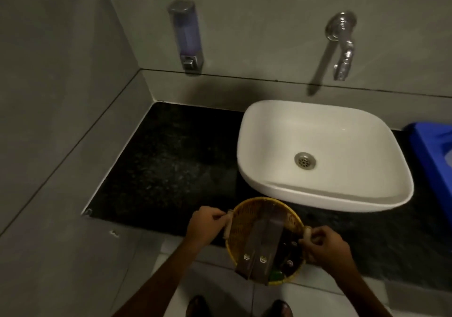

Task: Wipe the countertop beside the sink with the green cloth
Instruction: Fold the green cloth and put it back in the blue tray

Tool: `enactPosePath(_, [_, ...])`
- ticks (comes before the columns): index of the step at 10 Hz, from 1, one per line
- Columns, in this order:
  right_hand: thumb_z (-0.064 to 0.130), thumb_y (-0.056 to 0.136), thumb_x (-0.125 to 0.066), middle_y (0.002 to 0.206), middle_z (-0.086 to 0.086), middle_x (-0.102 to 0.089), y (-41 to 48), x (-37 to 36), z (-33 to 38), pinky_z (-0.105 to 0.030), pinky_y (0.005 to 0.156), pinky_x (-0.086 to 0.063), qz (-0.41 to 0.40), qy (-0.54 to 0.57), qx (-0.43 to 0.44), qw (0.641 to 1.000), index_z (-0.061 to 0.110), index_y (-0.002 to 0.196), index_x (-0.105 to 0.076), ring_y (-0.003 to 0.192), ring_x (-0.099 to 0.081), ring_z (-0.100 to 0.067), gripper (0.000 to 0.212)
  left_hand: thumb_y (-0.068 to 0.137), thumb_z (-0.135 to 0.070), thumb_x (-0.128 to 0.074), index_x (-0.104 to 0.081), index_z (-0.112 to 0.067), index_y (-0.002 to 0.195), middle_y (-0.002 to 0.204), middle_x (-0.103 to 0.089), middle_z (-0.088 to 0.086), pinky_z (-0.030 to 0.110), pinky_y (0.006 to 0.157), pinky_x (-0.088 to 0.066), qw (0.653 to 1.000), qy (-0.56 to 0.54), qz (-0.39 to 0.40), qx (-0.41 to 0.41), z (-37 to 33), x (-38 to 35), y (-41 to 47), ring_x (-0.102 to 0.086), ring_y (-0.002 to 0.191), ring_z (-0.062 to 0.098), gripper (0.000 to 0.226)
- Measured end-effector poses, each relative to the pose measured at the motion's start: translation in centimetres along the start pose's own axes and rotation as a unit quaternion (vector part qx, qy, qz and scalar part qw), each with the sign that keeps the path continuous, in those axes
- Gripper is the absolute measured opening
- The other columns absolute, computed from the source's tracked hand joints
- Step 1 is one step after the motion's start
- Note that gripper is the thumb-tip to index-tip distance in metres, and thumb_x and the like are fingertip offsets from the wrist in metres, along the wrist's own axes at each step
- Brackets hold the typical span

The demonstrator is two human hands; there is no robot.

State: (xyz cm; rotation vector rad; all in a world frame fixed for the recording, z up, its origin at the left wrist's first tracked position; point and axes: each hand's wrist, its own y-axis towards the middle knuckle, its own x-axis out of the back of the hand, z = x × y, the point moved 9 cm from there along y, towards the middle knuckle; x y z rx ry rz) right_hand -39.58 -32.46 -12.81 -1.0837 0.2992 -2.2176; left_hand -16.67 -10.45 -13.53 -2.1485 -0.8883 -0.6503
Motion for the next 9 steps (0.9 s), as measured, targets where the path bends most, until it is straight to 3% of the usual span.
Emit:
enactPosePath(1, [0.018, 0.079, -0.076, 0.074, -0.007, -0.068, -0.5, -1.5, 0.8, -0.022, 0.047, -0.05, 0.024, 0.022, -0.044, 0.998, 0.009, 0.088, -0.062, 0.064, -0.067, -0.016, 0.019, 0.079, -0.035, -0.075, -0.077, -0.018, 0.087, 0.077, -0.076, 0.0, 0.032, 0.071, -0.056, 0.998, -0.057, -0.012, -0.022, 0.3, 1.5, -0.1, -0.07, 0.073, 0.009, 0.019])
enactPosePath(2, [0.012, 0.073, -0.081, 0.078, -0.012, -0.072, -1.1, -5.2, 3.8, -0.033, 0.058, -0.059, 0.057, 0.081, -0.057, 0.993, 0.009, 0.087, -0.064, 0.071, -0.072, -0.025, 0.022, 0.081, -0.039, -0.072, -0.075, -0.028, 0.078, 0.063, -0.068, -0.016, 0.029, 0.068, -0.056, 0.996, -0.07, -0.051, -0.015, 3.4, 6.3, 0.8, -0.064, 0.063, -0.005, 0.012])
enactPosePath(3, [0.01, 0.073, -0.081, 0.079, -0.013, -0.074, -1.1, -8.9, 7.4, -0.04, 0.067, -0.062, 0.076, 0.129, -0.032, 0.988, 0.008, 0.088, -0.066, 0.073, -0.073, -0.027, 0.022, 0.083, -0.04, -0.07, -0.075, -0.027, 0.083, 0.065, -0.066, -0.017, 0.027, 0.069, -0.055, 0.997, -0.039, -0.071, -0.013, 5.6, 10.7, 1.6, -0.066, 0.07, 0.001, 0.014])
enactPosePath(4, [0.009, 0.073, -0.08, 0.091, -0.018, -0.074, 0.1, -14.3, 14.1, -0.049, 0.081, -0.06, 0.094, 0.165, 0.015, 0.982, 0.01, 0.1, -0.06, 0.084, -0.072, -0.032, 0.034, 0.086, -0.042, -0.066, -0.069, -0.024, 0.097, 0.074, -0.068, -0.013, 0.029, 0.074, -0.055, 0.989, -0.039, -0.141, 0.002, 8.4, 17.6, 3.9, -0.066, 0.078, 0.01, 0.022])
enactPosePath(5, [0.01, 0.073, -0.079, 0.097, -0.013, -0.071, 1.2, -17.1, 18.4, -0.049, 0.085, -0.058, 0.1, 0.167, 0.047, 0.98, 0.019, 0.105, -0.051, 0.089, -0.07, -0.029, 0.044, 0.087, -0.044, -0.063, -0.065, -0.022, 0.099, 0.088, -0.072, -0.003, 0.035, 0.078, -0.056, 0.985, -0.028, -0.167, 0.014, 9.9, 20.8, 6.0, -0.068, 0.085, 0.018, 0.025])
enactPosePath(6, [0.011, 0.074, -0.077, 0.102, -0.006, -0.067, 3.2, -19.6, 22.9, -0.043, 0.086, -0.059, 0.101, 0.16, 0.057, 0.98, 0.026, 0.098, -0.051, 0.09, -0.067, -0.02, 0.038, 0.091, -0.044, -0.058, -0.067, -0.021, 0.1, 0.1, -0.074, 0.005, 0.039, 0.083, -0.055, 0.987, -0.036, -0.154, 0.012, 10.7, 23.2, 9.6, -0.068, 0.093, 0.025, 0.026])
enactPosePath(7, [0.011, 0.078, -0.074, 0.108, -0.008, -0.066, 4.5, -21.3, 23.9, -0.041, 0.086, -0.059, 0.107, 0.161, 0.043, 0.98, 0.023, 0.099, -0.053, 0.094, -0.067, -0.021, 0.032, 0.094, -0.042, -0.053, -0.066, -0.019, 0.109, 0.106, -0.073, 0.01, 0.039, 0.085, -0.054, 0.992, -0.038, -0.124, -0.003, 11.1, 23.5, 11.6, -0.066, 0.097, 0.027, 0.03])
enactPosePath(8, [0.019, 0.084, -0.068, 0.111, -0.011, -0.066, 5.3, -22.5, 24.1, -0.034, 0.073, -0.062, 0.126, 0.104, 0.024, 0.986, 0.016, 0.109, -0.055, 0.085, -0.068, -0.019, 0.029, 0.097, -0.039, -0.049, -0.064, -0.019, 0.116, 0.112, -0.07, 0.013, 0.039, 0.087, -0.053, 0.995, 0.009, -0.094, -0.015, 11.7, 23.3, 12.8, -0.064, 0.103, 0.031, 0.032])
enactPosePath(9, [0.029, 0.086, -0.065, 0.114, -0.013, -0.066, 5.6, -20.5, 26.1, -0.032, 0.072, -0.059, 0.095, 0.028, 0.067, 0.993, 0.011, 0.121, -0.053, 0.088, -0.068, -0.022, 0.041, 0.096, -0.037, -0.05, -0.058, -0.018, 0.124, 0.119, -0.066, 0.015, 0.045, 0.093, -0.05, 0.989, 0.083, -0.114, -0.036, 10.4, 24.5, 13.2, -0.06, 0.111, 0.034, 0.035])
